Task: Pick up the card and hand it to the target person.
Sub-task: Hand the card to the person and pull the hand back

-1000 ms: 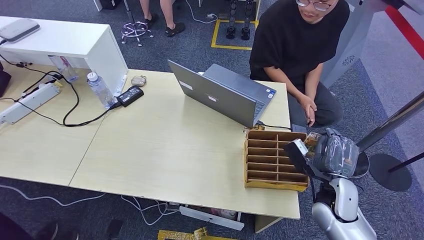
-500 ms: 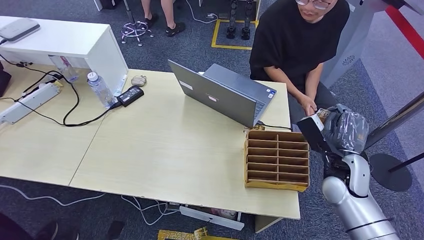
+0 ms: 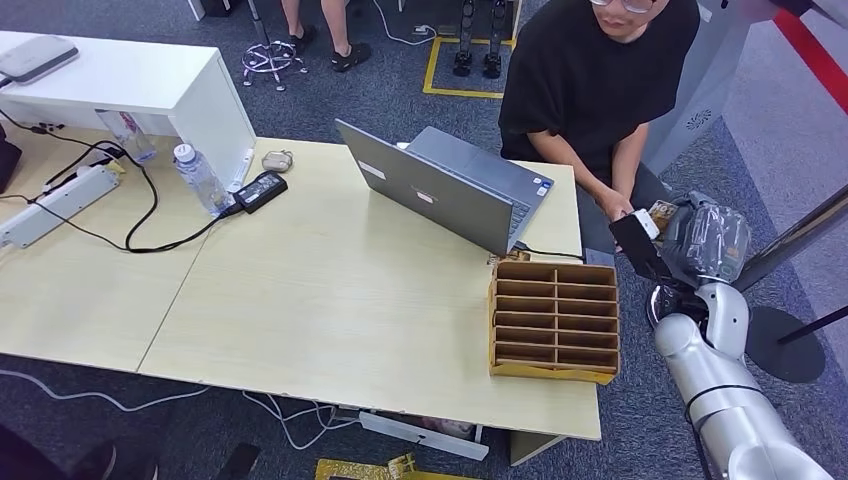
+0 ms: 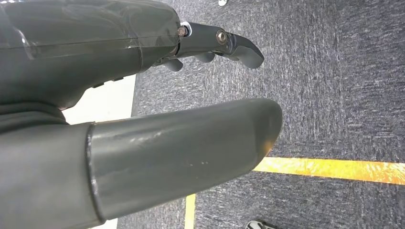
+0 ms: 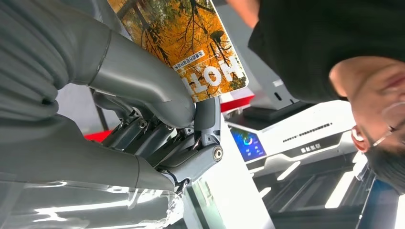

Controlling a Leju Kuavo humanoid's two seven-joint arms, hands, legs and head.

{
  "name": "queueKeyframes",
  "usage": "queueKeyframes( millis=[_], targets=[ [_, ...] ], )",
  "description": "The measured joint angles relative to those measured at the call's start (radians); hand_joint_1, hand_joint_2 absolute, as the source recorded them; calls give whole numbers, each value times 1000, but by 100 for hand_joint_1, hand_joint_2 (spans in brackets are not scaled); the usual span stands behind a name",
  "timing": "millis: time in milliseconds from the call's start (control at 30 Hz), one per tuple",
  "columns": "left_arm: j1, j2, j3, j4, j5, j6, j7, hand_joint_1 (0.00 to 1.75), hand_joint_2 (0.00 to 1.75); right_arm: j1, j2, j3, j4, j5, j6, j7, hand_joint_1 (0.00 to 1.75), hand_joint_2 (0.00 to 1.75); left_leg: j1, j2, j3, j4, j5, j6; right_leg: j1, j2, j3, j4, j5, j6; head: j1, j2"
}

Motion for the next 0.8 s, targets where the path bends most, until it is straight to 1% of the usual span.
queueKeyframes(
  millis=[100, 133, 233, 333, 533, 800],
  targets=[
    [-1, 3, -4, -1, -4, -5, -1, 0, 0, 19, 26, -110, -22, 77, 0, -44, 175, 175, 0, -1, 0, -1, 1, 0, 0, -1, 0, -1, 1, 0, 0, 0],
    [-1, 4, -5, -1, -5, -6, -1, 0, 0, 23, 31, -132, -25, 94, 0, -53, 175, 175, 0, -1, 0, 0, 1, 0, 0, -1, 0, 0, 0, 0, 0, 0],
    [-2, 6, -8, -2, -8, -10, -1, 0, 0, 34, 40, -183, -35, 124, 0, -70, 175, 175, 0, -2, -1, 0, 0, 0, 0, -2, 0, 0, 0, 0, 0, 0],
    [-3, 9, -12, -2, -12, -15, -1, 0, 0, 40, 46, -221, -41, 128, 0, -89, 175, 175, 0, -1, -1, 0, 0, 0, 0, -1, 0, 0, 0, 0, 0, 0],
    [-4, 12, -17, -3, -19, -21, -5, 0, 0, 43, 57, -268, -36, 114, 0, -122, 175, 175, 0, -1, -1, 1, 0, 0, 0, -1, -1, 0, 0, 0, 0, 0],
    [-4, 5, -18, -2, -22, -9, -8, 0, 0, 46, 58, -284, -44, 109, 0, -135, 175, 175, 0, -1, -1, 1, 0, 0, 0, -1, -1, 1, -1, 1, 0, 0]
  ],
)
